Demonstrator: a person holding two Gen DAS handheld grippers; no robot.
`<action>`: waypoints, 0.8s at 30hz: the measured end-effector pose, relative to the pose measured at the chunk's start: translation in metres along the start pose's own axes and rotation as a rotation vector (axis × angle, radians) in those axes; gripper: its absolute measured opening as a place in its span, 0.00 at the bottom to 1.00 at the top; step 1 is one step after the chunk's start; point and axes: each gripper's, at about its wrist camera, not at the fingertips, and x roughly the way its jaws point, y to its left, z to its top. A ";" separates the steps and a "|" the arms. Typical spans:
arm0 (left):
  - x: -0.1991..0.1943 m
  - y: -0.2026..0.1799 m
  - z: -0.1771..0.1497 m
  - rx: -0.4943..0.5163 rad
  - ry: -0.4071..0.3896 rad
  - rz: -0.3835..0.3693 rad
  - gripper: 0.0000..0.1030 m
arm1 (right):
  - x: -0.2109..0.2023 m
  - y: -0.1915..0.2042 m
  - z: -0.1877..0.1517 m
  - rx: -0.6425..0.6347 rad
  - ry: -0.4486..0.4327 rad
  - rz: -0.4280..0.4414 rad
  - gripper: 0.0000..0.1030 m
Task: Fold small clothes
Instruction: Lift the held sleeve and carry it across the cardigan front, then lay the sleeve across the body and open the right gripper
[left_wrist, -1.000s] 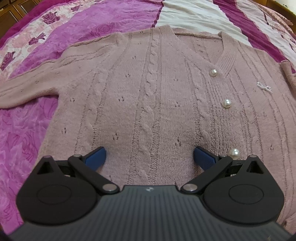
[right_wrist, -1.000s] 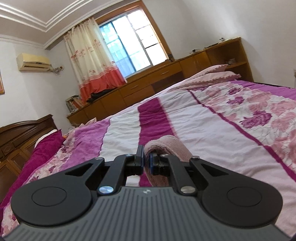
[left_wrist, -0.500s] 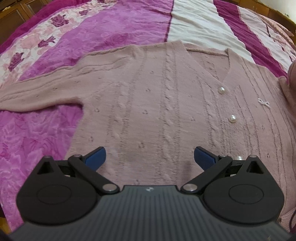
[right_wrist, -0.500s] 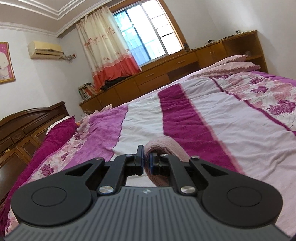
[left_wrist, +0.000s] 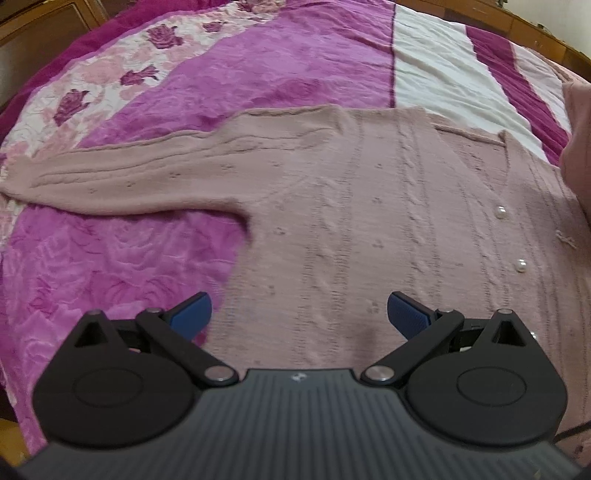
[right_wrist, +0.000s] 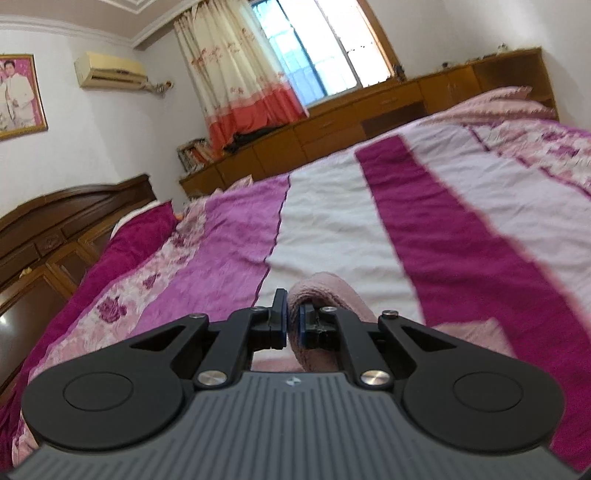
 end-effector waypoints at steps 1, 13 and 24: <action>0.001 0.003 0.000 -0.005 0.000 0.002 1.00 | 0.007 0.005 -0.007 -0.001 0.015 0.002 0.06; 0.012 0.025 -0.004 -0.046 0.022 0.026 1.00 | 0.072 0.035 -0.086 -0.066 0.207 0.035 0.06; 0.016 0.025 -0.008 -0.048 0.037 0.024 1.00 | 0.091 0.047 -0.125 -0.107 0.358 0.062 0.44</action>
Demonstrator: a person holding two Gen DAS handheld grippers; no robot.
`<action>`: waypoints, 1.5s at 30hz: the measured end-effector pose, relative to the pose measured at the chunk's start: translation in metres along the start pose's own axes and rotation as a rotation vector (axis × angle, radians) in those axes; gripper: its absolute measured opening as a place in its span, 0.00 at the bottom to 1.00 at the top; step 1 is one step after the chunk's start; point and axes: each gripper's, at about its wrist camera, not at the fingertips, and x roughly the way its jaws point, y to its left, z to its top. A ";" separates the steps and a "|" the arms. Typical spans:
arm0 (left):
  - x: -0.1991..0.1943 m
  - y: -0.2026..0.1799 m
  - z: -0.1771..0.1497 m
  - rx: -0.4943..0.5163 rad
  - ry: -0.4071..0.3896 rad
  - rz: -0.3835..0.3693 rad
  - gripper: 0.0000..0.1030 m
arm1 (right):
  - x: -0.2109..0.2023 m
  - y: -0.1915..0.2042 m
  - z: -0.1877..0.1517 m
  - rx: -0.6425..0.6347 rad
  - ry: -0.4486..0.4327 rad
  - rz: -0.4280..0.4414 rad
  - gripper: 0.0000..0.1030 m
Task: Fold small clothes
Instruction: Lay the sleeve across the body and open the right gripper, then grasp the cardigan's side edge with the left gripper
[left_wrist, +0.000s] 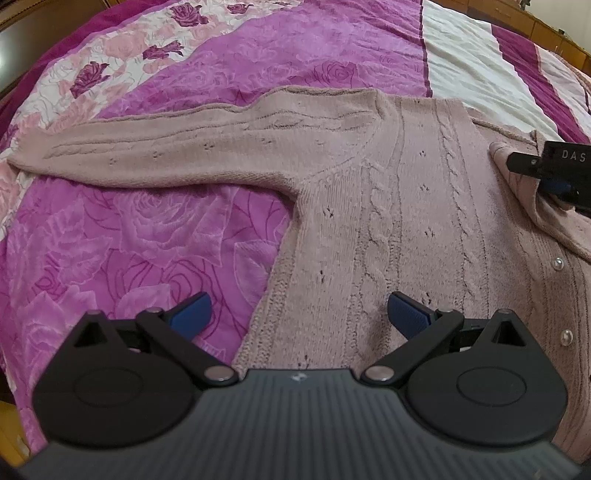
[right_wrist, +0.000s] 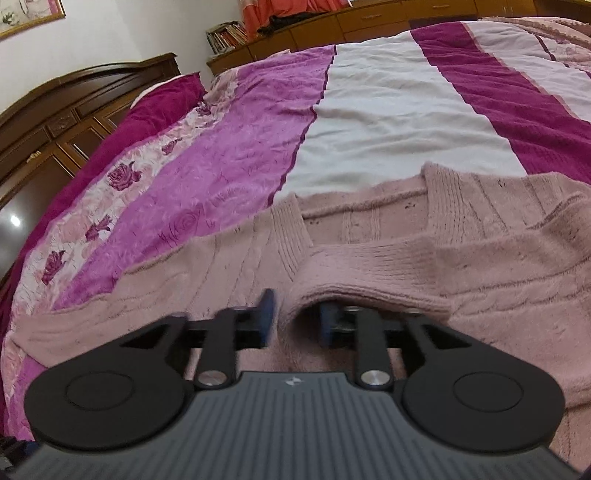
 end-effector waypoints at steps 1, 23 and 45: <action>0.000 0.000 0.000 0.000 0.000 0.000 1.00 | -0.001 0.000 -0.001 0.000 -0.001 0.001 0.50; -0.020 -0.016 0.010 0.047 -0.050 -0.028 1.00 | -0.069 -0.020 -0.010 -0.064 -0.026 -0.112 0.64; 0.002 -0.159 0.046 0.396 -0.187 -0.119 0.98 | -0.108 -0.118 -0.025 0.074 -0.025 -0.249 0.64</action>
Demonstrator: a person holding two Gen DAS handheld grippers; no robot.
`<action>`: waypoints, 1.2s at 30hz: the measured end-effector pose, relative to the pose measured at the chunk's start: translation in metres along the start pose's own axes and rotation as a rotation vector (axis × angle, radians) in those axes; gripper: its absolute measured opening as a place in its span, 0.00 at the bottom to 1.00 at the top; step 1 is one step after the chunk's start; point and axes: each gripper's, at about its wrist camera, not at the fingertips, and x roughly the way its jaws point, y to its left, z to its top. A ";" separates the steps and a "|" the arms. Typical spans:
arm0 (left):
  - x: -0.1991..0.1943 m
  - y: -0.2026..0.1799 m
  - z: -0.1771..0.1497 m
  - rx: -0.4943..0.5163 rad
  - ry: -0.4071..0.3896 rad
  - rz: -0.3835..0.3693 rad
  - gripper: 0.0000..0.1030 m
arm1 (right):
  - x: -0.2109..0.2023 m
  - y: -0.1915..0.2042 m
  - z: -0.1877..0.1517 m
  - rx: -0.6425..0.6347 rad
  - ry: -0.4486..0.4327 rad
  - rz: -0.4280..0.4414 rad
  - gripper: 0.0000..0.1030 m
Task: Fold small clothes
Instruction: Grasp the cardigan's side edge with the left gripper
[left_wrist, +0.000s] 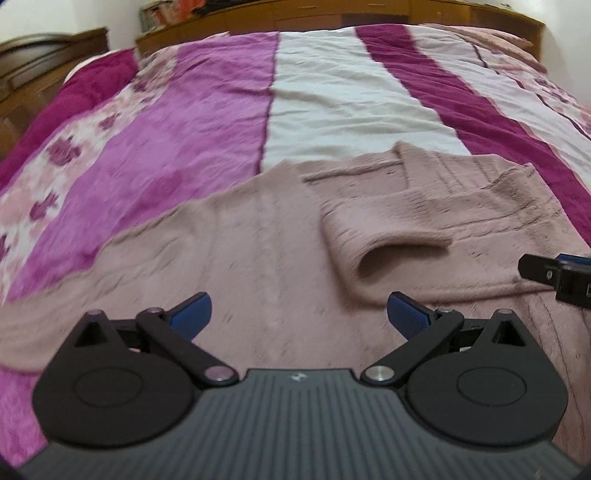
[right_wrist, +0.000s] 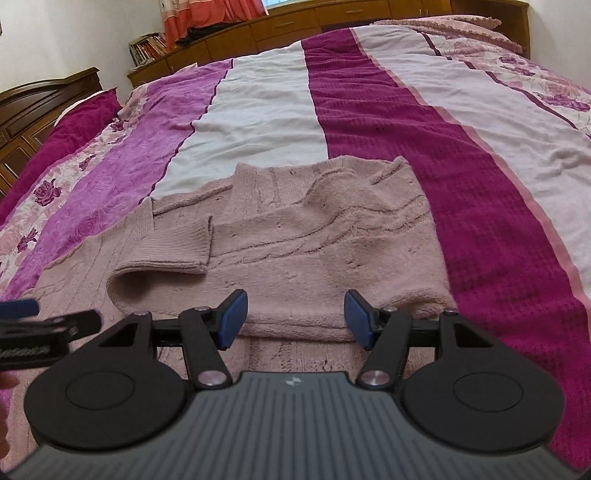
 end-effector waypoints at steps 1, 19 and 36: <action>0.003 -0.004 0.003 0.017 -0.007 -0.002 0.97 | 0.000 0.002 -0.001 -0.003 0.000 0.000 0.64; 0.039 -0.051 0.011 0.219 -0.094 0.014 0.79 | 0.019 0.002 -0.016 -0.009 -0.040 0.019 0.71; 0.030 0.017 0.016 -0.169 -0.086 -0.026 0.10 | 0.018 -0.003 -0.020 -0.006 -0.055 0.032 0.73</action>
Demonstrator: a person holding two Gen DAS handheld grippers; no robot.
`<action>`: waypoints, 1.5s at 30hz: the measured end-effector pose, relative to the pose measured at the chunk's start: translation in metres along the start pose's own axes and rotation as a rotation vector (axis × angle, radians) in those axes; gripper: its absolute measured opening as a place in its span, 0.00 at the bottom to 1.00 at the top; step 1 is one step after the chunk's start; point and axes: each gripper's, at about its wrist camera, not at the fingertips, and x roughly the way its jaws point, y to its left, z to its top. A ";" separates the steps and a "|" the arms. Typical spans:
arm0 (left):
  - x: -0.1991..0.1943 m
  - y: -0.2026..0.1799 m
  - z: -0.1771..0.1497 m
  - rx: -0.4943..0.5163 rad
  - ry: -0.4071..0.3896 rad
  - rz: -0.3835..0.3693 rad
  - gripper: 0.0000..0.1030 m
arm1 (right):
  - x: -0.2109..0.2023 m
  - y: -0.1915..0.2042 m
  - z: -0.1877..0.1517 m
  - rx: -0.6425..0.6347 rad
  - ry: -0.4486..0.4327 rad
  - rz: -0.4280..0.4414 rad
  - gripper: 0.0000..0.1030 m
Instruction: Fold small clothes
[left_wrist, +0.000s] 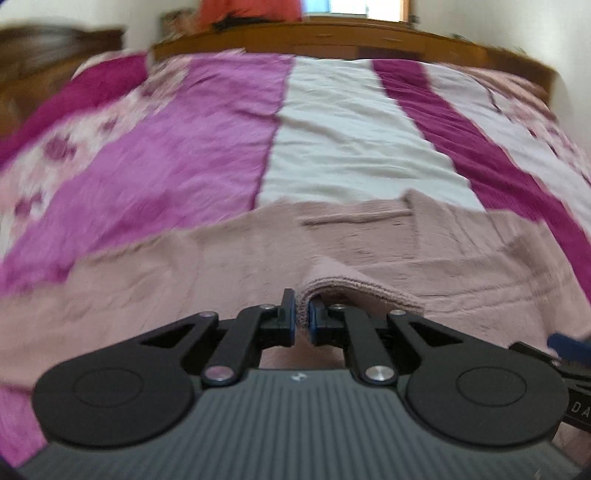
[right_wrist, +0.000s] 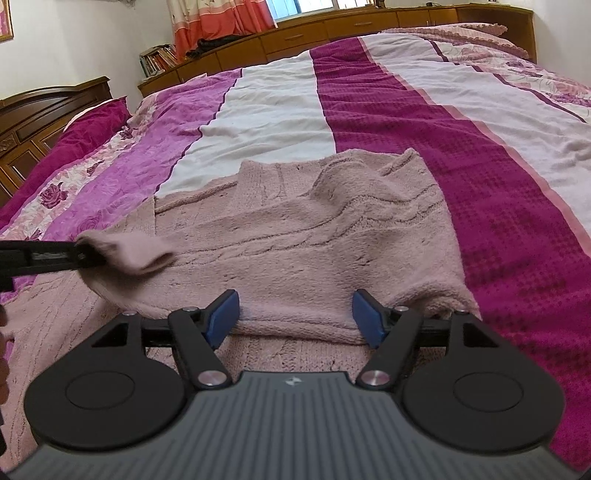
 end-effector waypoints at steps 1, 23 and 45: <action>0.001 0.008 -0.002 -0.034 0.011 -0.006 0.11 | 0.000 0.000 0.000 0.000 0.000 0.000 0.73; -0.012 0.074 -0.019 -0.251 0.043 0.038 0.16 | -0.005 -0.001 0.007 0.019 0.007 0.017 0.73; -0.031 0.087 -0.003 -0.271 -0.064 0.093 0.15 | 0.063 -0.103 0.100 0.071 -0.019 -0.030 0.72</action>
